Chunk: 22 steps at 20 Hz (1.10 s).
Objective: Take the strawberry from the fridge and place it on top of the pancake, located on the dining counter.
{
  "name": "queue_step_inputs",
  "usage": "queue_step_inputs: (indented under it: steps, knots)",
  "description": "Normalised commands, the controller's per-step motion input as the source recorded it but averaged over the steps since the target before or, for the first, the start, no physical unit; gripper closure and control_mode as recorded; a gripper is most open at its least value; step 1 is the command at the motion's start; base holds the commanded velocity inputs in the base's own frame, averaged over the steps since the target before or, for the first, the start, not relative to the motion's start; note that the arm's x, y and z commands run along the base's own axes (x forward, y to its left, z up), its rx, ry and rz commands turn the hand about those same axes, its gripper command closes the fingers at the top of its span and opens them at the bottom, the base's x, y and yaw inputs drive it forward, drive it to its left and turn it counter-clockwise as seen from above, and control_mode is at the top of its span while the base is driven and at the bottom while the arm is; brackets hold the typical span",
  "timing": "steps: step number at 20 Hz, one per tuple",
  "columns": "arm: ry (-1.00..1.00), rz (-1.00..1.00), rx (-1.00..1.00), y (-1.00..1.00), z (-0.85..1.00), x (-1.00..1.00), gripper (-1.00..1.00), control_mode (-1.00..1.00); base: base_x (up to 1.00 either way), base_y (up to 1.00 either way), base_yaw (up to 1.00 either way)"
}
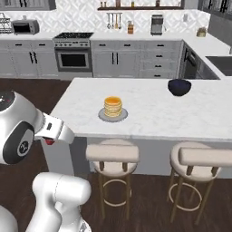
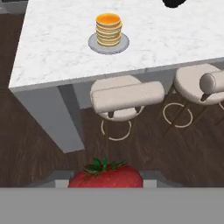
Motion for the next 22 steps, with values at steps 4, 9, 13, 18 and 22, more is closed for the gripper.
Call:
queue_step_inputs:
  steps: [4, 9, 13, 18, 22]
  knots:
    - [0.0, 0.0, 0.0, 0.0, 0.0, 0.0, 1.0, 1.0, 0.0, -0.76, 0.57]
    - [0.0, 0.0, 0.0, 0.0, 0.0, 0.0, 1.0, 1.0, -0.01, -0.29, 0.02]
    - [0.0, 0.0, 0.0, 0.0, 0.0, 0.0, 1.0, 1.0, 0.24, -0.1, -0.09]
    - [0.0, 0.0, 0.0, 0.0, 0.0, 0.0, 1.0, 1.0, 0.25, 0.0, -0.29]
    - [0.0, 0.0, 0.0, 0.0, 0.0, 0.0, 1.0, 1.0, 0.45, 0.15, -0.18]
